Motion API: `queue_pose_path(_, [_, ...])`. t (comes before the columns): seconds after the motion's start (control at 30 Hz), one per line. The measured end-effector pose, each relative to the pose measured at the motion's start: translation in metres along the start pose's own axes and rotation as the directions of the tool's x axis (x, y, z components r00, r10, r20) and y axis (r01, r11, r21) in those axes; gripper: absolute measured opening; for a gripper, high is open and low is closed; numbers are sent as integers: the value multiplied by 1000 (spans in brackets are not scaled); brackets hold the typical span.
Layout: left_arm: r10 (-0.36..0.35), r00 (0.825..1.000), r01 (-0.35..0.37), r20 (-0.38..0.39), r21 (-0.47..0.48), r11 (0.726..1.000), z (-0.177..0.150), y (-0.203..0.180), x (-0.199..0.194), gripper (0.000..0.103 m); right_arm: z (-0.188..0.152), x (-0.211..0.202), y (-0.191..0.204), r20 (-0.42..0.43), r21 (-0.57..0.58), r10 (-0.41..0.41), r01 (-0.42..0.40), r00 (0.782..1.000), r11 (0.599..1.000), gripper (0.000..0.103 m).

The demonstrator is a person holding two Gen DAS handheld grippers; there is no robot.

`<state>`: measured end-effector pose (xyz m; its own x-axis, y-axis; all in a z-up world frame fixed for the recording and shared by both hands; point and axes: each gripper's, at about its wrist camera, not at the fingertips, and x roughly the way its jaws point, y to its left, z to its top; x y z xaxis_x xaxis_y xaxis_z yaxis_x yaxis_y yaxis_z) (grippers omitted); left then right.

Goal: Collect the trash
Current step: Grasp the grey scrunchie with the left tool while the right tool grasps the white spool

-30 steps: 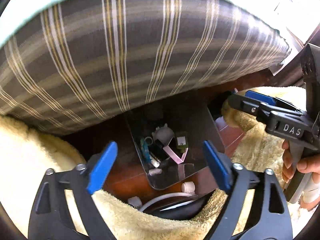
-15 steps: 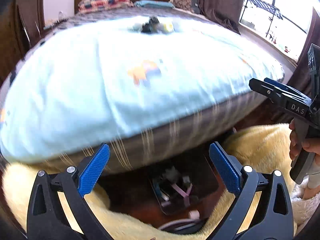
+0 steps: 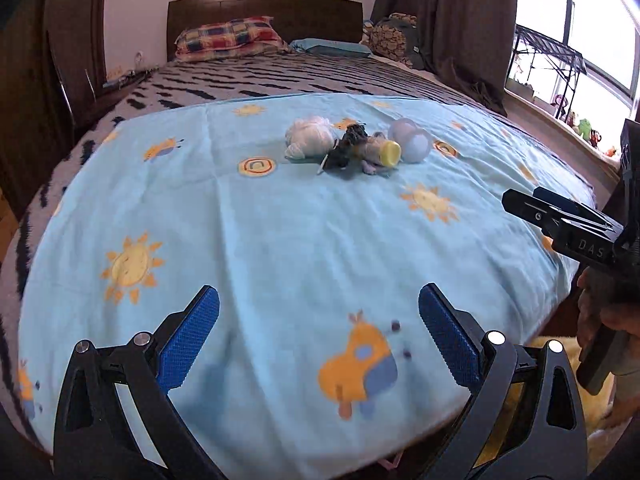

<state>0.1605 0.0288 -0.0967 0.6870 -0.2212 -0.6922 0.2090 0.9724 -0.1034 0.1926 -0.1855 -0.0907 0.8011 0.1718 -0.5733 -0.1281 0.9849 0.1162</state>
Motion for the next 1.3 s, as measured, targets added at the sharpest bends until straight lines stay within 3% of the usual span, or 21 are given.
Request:
queue_pose_path(0.17, [14,1000,-14,-14,16,1000,25,-2,26,95,27,32,-1,-24,8,-15,15,1000,1000,88])
queue_pose_path(0.33, [13,999,-14,32,49,999,55,-7,40,93,53,66,0,-55,19,-9,10,998,1000,84])
queue_pose_path(0.57, [-31,998,26,47,103,994,89,-17,71,64,79,105,-7,-104,77,49,-41,993,996,61])
queue_pose_path(0.73, [-45,998,39,37,139,990,103,-25,93,55,90,126,-9,-133,90,69,-58,989,994,50])
queue_pose_path(1.17, [-57,998,60,-23,164,985,114,-29,130,10,94,174,-12,-215,123,102,-77,971,989,48])
queue_pose_path(1.23, [-60,998,63,-23,175,983,115,-31,131,10,93,178,-11,-243,121,101,-73,965,990,48])
queue_pose_path(1.3, [-57,998,61,-26,188,980,116,-34,131,10,89,188,-5,-309,120,122,-88,943,989,51])
